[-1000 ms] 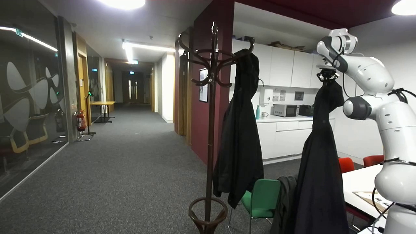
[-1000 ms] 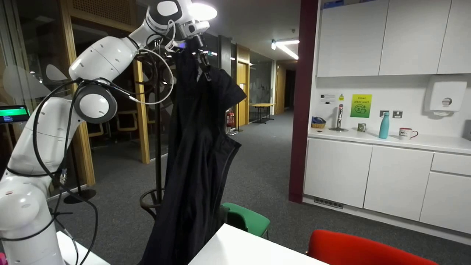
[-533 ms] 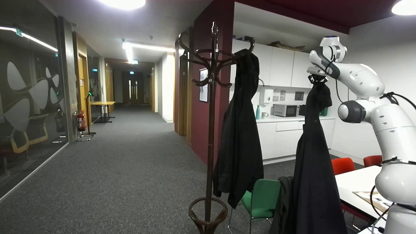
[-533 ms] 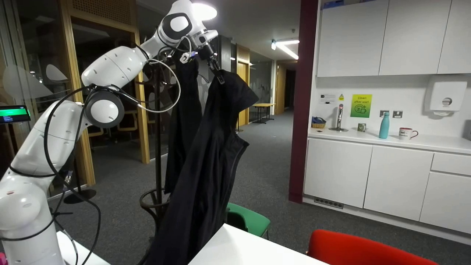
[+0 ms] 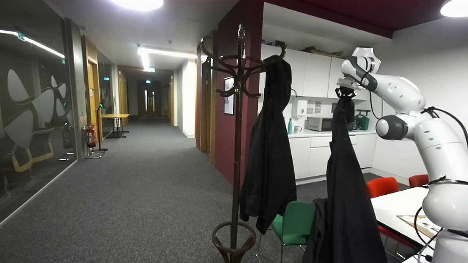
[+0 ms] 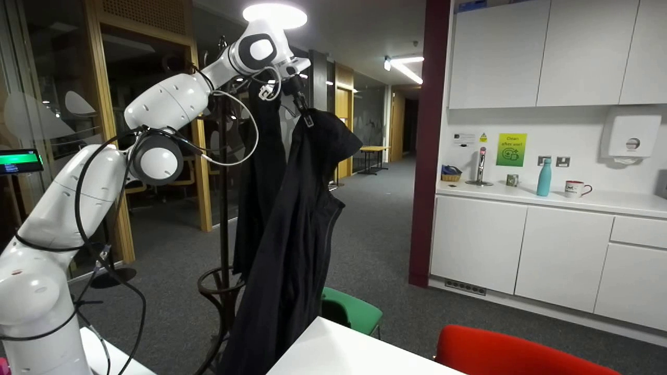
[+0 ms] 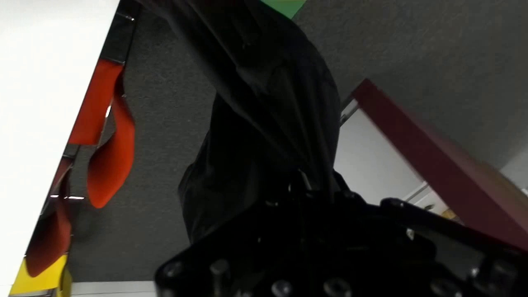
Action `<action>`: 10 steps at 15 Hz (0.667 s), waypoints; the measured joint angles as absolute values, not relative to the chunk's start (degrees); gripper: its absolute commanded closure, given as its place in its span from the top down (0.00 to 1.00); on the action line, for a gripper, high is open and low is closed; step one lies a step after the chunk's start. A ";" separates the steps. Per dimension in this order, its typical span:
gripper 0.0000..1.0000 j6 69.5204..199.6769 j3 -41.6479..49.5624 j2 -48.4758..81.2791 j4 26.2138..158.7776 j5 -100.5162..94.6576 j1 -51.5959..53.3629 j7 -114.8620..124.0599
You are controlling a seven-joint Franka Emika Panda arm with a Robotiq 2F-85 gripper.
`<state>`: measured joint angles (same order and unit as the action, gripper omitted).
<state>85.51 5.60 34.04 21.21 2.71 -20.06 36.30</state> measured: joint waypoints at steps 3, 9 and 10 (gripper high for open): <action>0.03 85.26 4.69 34.17 21.47 3.73 -19.39 35.84; 0.01 83.96 4.88 35.25 21.34 3.73 -19.60 35.99; 0.01 83.99 4.90 35.48 21.34 3.73 -19.62 36.39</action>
<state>83.99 4.90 35.48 21.34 3.73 -19.62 36.39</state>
